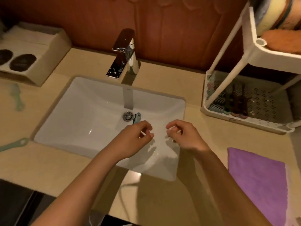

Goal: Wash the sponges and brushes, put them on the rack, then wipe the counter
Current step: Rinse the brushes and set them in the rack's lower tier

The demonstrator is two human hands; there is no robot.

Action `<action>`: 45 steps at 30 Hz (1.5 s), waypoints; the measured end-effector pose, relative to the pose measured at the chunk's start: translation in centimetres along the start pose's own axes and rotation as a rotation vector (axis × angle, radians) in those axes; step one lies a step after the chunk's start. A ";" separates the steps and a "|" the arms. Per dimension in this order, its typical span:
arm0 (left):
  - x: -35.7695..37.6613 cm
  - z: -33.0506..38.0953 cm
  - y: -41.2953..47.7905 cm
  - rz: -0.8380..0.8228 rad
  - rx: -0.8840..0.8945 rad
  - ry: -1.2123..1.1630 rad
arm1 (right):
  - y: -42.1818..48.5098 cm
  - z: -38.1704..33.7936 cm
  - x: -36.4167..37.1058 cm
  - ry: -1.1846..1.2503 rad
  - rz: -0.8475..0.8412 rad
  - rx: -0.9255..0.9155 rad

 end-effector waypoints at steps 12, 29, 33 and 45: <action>-12.9 -17.9 -2.9 0.216 -0.251 -0.072 | 6.2 -9.2 18.4 -0.169 -0.347 -0.134; -26.0 -39.5 -4.7 0.419 -0.539 0.049 | 17.4 -21.6 41.1 -0.524 -0.466 -0.351; -27.6 -42.3 -5.0 0.412 -0.586 0.243 | 20.4 -23.7 44.4 -0.638 -0.390 -0.391; -27.4 -44.2 -4.4 0.336 -0.491 0.275 | 24.0 -25.2 48.6 -0.859 -0.310 -0.329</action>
Point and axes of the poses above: each hand's wrist, its own y-axis towards the middle knuckle, its own x-axis out of the palm, z = x × y, the point moved 10 cm from there along y, towards the middle knuckle, and after that the axes turned 15 degrees about -x, right-handed, at the moved point
